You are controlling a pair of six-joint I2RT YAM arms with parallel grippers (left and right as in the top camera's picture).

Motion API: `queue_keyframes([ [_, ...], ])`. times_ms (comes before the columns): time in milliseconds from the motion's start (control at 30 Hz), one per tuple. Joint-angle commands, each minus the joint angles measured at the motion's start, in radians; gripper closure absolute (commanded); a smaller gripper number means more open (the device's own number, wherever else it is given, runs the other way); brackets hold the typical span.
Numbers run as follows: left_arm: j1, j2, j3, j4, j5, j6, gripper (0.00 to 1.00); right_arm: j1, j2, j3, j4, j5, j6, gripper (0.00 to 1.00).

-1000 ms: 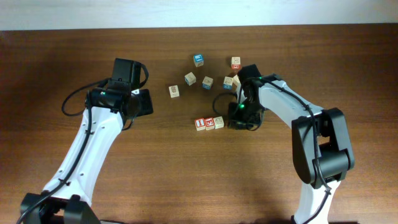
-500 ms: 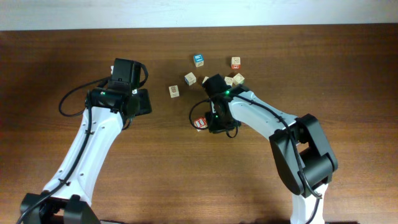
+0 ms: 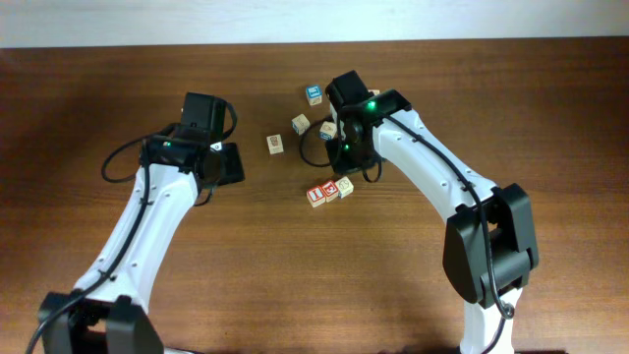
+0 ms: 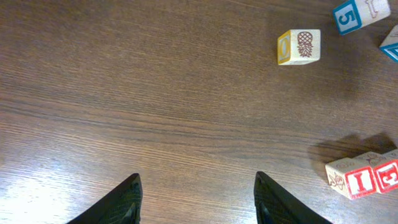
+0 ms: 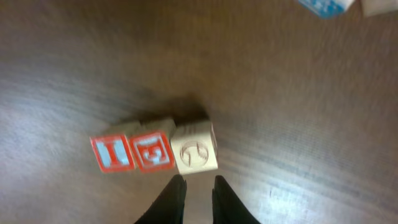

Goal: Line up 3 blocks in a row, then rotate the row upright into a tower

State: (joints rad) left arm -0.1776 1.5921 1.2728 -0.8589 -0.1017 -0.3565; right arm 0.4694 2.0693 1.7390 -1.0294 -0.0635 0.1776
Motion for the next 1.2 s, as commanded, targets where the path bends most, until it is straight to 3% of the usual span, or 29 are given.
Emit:
queue_keyframes([
  [0, 0.012, 0.053, 0.005, 0.011, -0.004, -0.046, 0.45, 0.016, 0.016, 0.015, 0.093, -0.007, -0.043, 0.82],
  [200, 0.146, 0.065, 0.005, 0.005, -0.033, -0.073, 0.45, 0.053, 0.109, 0.015, 0.171, -0.009, -0.05, 0.82],
  [300, 0.14, 0.065, 0.005, -0.01, -0.006, -0.073, 0.48, 0.028, 0.108, 0.016, 0.101, 0.104, 0.043, 0.82],
  [400, 0.14, 0.065, 0.005, -0.011, 0.014, -0.073, 0.48, -0.073, 0.109, 0.015, 0.026, 0.04, 0.056, 0.83],
  [633, 0.017, 0.127, -0.049, -0.033, 0.256, -0.098, 0.94, -0.1, 0.114, -0.074, 0.009, -0.119, 0.056, 0.87],
  [700, -0.037, 0.171, -0.05, -0.013, 0.345, -0.112, 1.0, -0.132, 0.114, -0.079, 0.02, -0.214, 0.043, 0.9],
  [900, -0.16, 0.283, -0.05, 0.08, 0.452, -0.129, 1.0, -0.143, 0.114, -0.096, 0.023, -0.296, 0.014, 0.91],
  [1167, -0.209, 0.37, -0.05, 0.233, 0.442, -0.171, 1.0, -0.142, 0.114, -0.148, 0.039, -0.308, 0.014, 0.91],
])
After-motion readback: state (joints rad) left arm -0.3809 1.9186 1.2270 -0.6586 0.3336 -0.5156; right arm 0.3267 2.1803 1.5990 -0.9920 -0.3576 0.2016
